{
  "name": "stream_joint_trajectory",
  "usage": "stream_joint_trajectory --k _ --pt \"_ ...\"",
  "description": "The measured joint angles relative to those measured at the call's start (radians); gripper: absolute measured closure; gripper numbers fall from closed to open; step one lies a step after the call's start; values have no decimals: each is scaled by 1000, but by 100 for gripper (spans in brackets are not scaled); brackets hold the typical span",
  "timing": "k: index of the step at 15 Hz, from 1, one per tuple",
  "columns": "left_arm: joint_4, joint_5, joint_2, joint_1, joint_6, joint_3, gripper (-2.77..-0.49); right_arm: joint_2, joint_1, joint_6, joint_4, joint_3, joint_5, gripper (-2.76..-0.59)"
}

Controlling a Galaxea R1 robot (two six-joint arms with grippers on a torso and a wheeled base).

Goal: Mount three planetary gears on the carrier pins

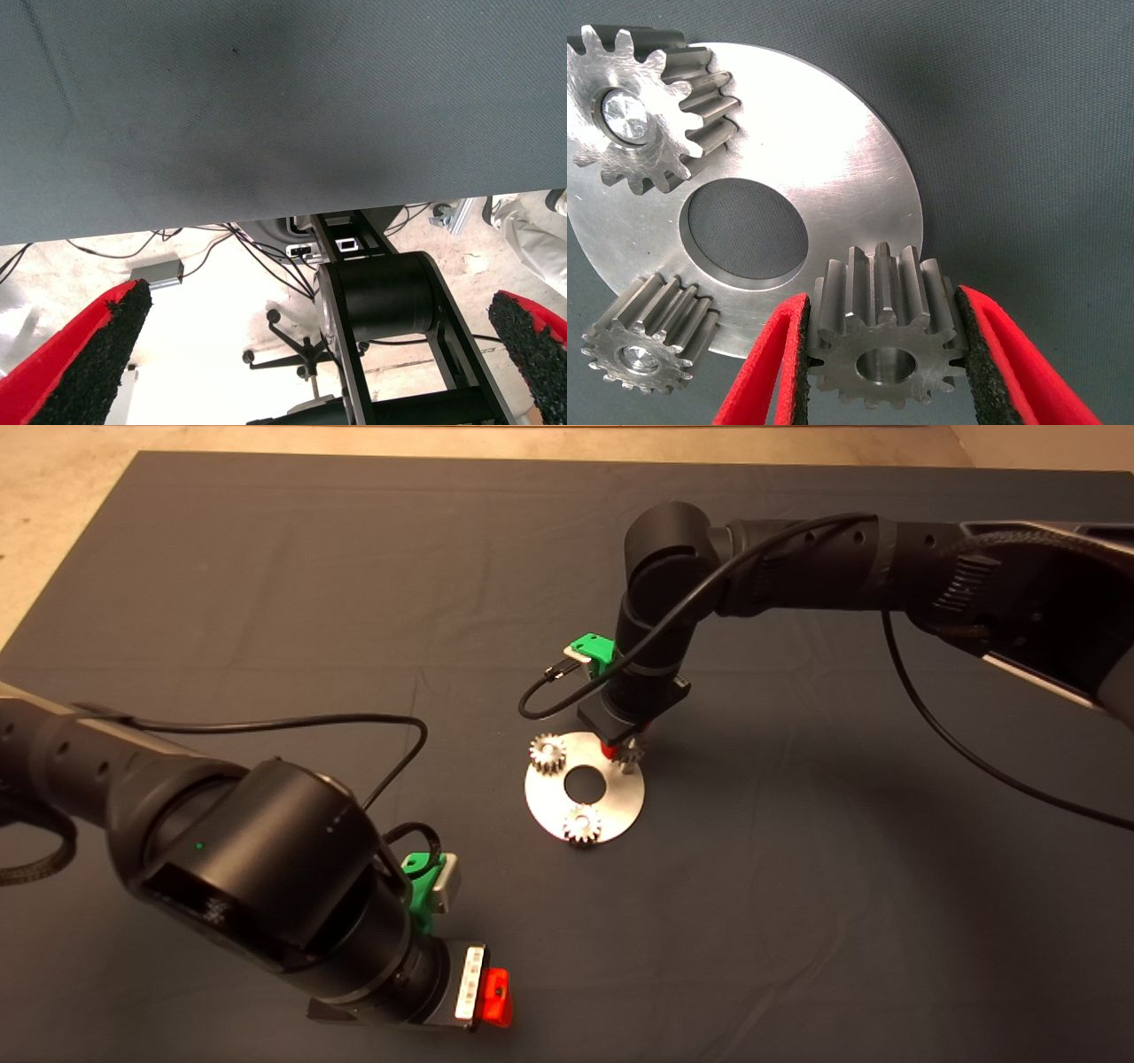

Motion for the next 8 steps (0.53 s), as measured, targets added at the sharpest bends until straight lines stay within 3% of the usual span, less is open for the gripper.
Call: stream_joint_trajectory --k 8 --pt "0 0 -2 0 0 0 -276 0 0 4 0 -1 0 -97"
